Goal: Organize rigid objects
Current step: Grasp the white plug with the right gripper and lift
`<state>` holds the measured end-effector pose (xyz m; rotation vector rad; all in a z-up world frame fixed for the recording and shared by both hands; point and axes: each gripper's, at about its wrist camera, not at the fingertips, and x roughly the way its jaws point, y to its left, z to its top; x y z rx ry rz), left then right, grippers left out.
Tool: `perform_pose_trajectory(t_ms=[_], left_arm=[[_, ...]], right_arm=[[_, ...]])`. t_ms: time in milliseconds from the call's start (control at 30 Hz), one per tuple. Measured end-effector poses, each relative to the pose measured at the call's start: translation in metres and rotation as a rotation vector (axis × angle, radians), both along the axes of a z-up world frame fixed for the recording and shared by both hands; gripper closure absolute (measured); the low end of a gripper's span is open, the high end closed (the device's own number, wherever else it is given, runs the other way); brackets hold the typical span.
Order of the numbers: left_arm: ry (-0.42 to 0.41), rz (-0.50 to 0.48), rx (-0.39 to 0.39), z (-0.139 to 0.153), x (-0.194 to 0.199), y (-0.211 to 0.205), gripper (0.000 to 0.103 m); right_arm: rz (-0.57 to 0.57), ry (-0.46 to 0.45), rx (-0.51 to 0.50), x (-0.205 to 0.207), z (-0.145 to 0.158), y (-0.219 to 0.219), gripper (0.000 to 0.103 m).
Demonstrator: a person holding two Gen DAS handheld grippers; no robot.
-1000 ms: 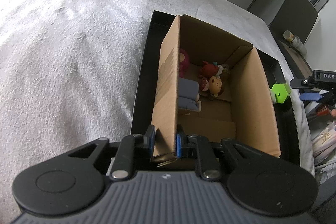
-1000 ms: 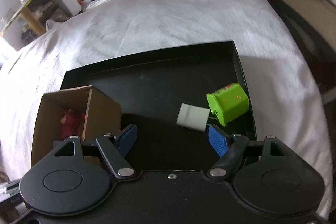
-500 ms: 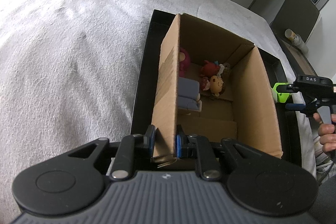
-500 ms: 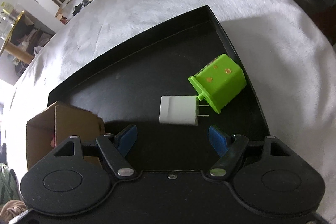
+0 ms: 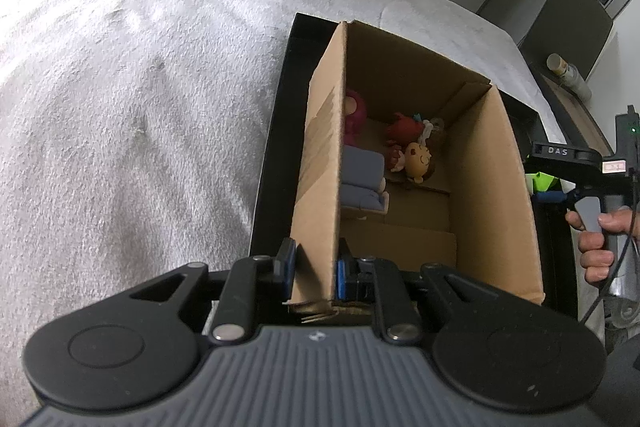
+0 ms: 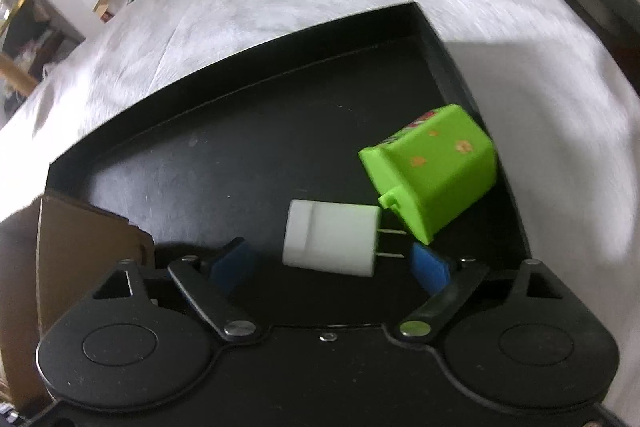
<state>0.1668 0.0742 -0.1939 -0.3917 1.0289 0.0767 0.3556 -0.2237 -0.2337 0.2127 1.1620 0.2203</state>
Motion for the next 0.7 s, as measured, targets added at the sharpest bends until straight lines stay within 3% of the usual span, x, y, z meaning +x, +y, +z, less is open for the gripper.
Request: perform_pose_trajectory(t_ms=[300,500,700], left_arm=[[0.007,-0.001,0.007,-0.002,0.002,0.0,0.086],[0.013,-0.004,0.017,-0.002,0.003,-0.002,0.086],[0.018,-0.009,0.024,-0.002,0.003,-0.003,0.086]], right_arm=[[0.015,-0.067,-0.082,-0.001,-0.002,0.013,0.013],[0.019,-0.097,-0.164,-0.007,0.0,0.015,0.041],[0.058,-0.092,-0.178,-0.012,0.002,0.018,0.042]])
